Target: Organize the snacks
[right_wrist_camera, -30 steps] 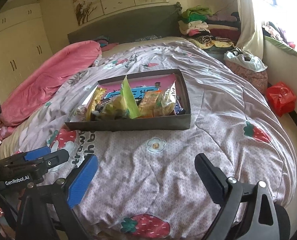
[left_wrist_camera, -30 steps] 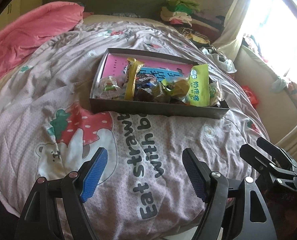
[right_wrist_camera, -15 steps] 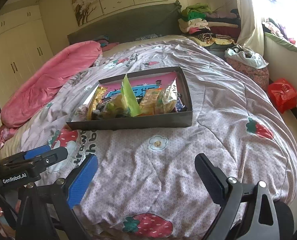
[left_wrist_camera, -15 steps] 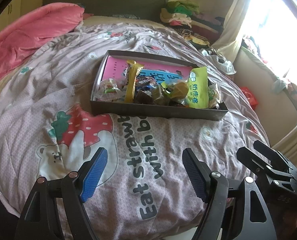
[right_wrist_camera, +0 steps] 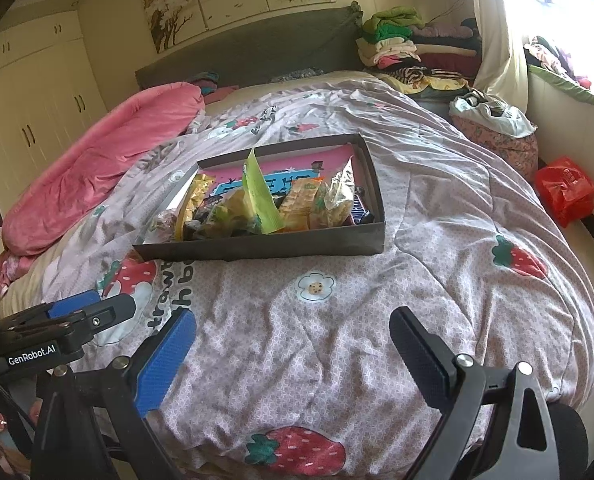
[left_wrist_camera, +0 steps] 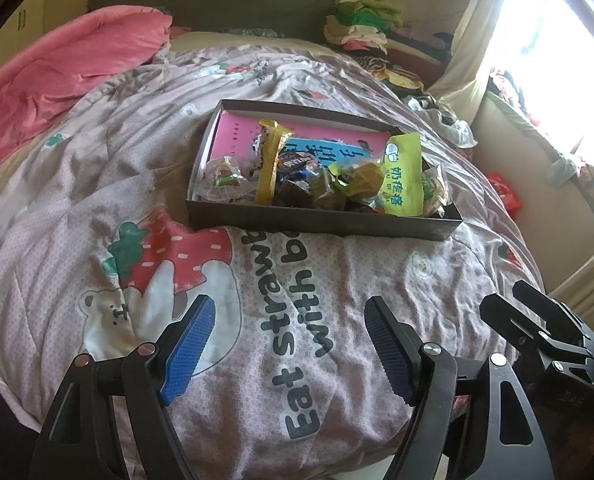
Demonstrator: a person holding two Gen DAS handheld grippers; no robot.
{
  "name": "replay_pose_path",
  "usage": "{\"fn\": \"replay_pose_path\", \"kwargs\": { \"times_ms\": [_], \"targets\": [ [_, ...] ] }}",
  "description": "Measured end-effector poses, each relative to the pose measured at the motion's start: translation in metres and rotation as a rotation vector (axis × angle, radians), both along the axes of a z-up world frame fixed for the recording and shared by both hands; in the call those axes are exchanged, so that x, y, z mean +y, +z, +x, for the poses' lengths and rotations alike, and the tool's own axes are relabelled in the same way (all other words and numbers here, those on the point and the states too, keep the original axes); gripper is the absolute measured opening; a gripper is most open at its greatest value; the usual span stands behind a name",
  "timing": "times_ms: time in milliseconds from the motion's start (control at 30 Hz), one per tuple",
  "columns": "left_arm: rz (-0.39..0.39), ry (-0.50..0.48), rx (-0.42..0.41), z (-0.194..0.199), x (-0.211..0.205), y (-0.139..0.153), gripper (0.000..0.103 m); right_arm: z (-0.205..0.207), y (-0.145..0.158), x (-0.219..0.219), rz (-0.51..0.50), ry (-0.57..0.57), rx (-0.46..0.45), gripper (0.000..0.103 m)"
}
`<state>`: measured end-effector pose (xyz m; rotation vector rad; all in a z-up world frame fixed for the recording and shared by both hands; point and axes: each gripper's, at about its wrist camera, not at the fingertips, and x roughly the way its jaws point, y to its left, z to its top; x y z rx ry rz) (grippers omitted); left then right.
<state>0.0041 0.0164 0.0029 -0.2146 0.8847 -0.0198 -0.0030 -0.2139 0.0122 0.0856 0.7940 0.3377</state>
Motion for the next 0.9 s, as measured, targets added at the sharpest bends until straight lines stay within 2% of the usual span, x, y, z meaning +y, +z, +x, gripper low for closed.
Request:
{"fn": "replay_pose_path", "kwargs": {
  "times_ms": [533, 900],
  "targets": [
    [0.045, 0.011, 0.005, 0.003, -0.002, -0.003, 0.078, 0.009, -0.001, -0.010, -0.009, -0.030, -0.007, 0.098],
    [0.025, -0.004, 0.009, 0.021, 0.006, -0.009, 0.078, 0.053, -0.007, -0.059, -0.052, -0.174, -0.034, 0.100]
  ]
}}
